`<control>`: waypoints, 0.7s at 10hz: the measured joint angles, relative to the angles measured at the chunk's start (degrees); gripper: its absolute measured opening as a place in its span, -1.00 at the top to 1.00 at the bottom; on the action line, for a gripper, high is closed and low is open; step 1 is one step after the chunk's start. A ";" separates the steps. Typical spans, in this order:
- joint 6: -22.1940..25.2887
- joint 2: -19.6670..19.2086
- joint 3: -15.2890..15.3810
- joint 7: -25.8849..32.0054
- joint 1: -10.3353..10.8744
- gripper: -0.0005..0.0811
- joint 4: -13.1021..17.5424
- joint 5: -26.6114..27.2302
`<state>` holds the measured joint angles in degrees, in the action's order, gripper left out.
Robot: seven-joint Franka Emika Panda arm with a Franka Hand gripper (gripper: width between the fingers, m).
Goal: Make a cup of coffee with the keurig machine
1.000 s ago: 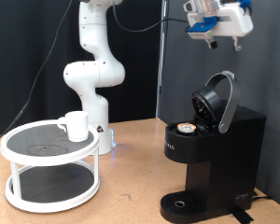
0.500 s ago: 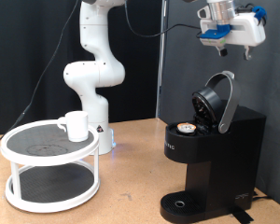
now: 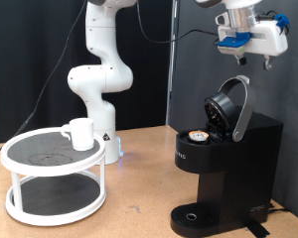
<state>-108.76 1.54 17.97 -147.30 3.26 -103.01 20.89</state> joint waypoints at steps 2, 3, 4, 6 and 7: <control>0.09 -0.15 0.00 0.06 -0.01 -0.38 0.00 0.00; 0.15 -0.21 0.00 0.13 -0.04 0.11 0.00 0.00; 0.27 -0.24 -0.01 0.20 -0.10 0.44 -0.03 -0.03; 0.59 -0.27 -0.04 0.40 -0.29 0.86 -0.23 -0.30; 0.81 -0.28 -0.12 0.54 -0.41 0.95 -0.41 -0.59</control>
<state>-107.94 1.25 17.85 -146.76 2.85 -103.42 20.29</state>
